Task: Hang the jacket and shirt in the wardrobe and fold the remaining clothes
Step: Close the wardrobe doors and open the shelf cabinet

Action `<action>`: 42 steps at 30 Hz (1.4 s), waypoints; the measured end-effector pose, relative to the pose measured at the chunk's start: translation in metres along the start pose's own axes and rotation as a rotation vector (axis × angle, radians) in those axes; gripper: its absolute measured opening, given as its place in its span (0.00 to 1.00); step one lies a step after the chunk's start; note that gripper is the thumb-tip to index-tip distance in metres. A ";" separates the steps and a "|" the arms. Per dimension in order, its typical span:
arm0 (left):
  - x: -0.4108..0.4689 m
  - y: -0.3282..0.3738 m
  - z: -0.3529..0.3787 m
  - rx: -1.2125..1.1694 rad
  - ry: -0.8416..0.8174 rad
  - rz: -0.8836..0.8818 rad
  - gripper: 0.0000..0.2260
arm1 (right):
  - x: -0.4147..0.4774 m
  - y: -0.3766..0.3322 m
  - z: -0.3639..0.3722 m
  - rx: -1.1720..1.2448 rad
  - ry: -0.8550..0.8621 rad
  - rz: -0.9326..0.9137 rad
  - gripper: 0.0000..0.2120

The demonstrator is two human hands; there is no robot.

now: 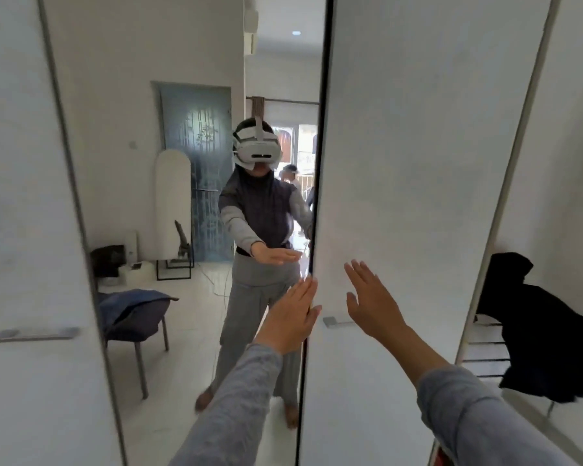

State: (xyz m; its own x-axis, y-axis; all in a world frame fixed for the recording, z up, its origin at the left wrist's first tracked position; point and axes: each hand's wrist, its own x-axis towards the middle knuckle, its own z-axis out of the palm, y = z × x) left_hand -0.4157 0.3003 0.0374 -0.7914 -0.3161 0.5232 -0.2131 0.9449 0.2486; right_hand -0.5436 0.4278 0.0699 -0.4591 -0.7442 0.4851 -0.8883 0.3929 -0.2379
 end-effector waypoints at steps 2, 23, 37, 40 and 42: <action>0.009 0.018 0.034 -0.011 -0.022 0.000 0.24 | -0.002 0.033 0.008 -0.005 -0.070 0.005 0.27; 0.026 0.030 0.125 0.195 0.156 0.001 0.12 | -0.003 0.097 0.074 0.139 -0.162 0.080 0.10; -0.052 0.101 0.064 -0.005 0.462 0.096 0.13 | -0.106 0.098 0.014 0.169 -0.199 0.247 0.11; -0.055 0.133 0.034 -0.546 0.142 -0.286 0.15 | -0.135 0.093 -0.004 0.084 -0.247 0.269 0.14; -0.049 0.156 0.028 -0.865 -0.104 -0.354 0.16 | -0.149 0.083 -0.022 0.097 -0.237 0.273 0.14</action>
State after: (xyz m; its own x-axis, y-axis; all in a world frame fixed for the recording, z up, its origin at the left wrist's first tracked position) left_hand -0.4262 0.4652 0.0278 -0.8182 -0.5240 0.2364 0.0157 0.3906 0.9204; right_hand -0.5491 0.5832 -0.0033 -0.6597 -0.7279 0.1872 -0.7246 0.5499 -0.4154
